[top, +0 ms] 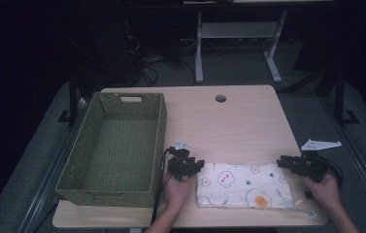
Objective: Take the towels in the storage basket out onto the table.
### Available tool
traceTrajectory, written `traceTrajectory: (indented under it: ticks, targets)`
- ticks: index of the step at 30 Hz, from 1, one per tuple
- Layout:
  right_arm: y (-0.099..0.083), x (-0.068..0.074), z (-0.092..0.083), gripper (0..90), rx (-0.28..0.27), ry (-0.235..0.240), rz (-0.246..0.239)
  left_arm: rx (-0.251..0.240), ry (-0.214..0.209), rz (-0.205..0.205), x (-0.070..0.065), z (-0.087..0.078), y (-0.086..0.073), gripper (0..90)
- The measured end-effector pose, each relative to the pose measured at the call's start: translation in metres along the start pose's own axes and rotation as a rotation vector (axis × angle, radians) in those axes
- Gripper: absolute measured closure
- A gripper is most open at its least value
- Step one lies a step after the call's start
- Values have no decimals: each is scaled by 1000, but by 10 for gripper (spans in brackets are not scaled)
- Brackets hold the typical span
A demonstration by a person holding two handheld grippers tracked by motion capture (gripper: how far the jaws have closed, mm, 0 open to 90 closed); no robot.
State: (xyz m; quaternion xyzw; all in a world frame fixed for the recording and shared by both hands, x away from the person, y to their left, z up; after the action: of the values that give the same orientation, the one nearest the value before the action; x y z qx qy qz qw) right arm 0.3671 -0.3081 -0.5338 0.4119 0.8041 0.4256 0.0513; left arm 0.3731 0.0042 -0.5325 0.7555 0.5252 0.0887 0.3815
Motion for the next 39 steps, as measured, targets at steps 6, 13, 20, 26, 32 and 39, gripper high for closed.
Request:
traceTrajectory:
  ticks: [6, 13, 20, 26, 32, 39]
  targets:
    - [-3, 1, 7, 657, 28, 14, -4, 18, -11, 0, -2, 3, -3, 560]
    - [-7, 4, 10, 729, 44, 36, -4, 31, -41, 9, -6, 5, -5, 657]
    - [-8, 9, 11, 844, 59, 82, -1, 44, -65, 23, -6, 6, -7, 831]
    - [-6, 5, 6, 852, 39, 85, 20, 2, -84, -10, -8, 6, -2, 857]
    - [-1, -1, -1, 854, 11, 80, 40, -24, -105, -50, -9, 10, 3, 862]
    - [5, -10, -4, 855, -9, 74, 64, -62, -114, -81, -11, 13, 14, 865]
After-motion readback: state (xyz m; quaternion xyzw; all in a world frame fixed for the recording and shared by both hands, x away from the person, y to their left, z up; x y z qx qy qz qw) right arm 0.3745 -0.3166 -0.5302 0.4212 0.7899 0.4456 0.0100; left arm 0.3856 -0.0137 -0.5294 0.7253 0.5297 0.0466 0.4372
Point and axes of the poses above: each handheld gripper's, and its own axes: z roughly forward along the jaws, y roughly out of its top, x roughly to its left, the point moved 10 cm from there along z, roughly forward along the jaws, and after that the axes turned 6 degrees about y, right-handed, at the moved point
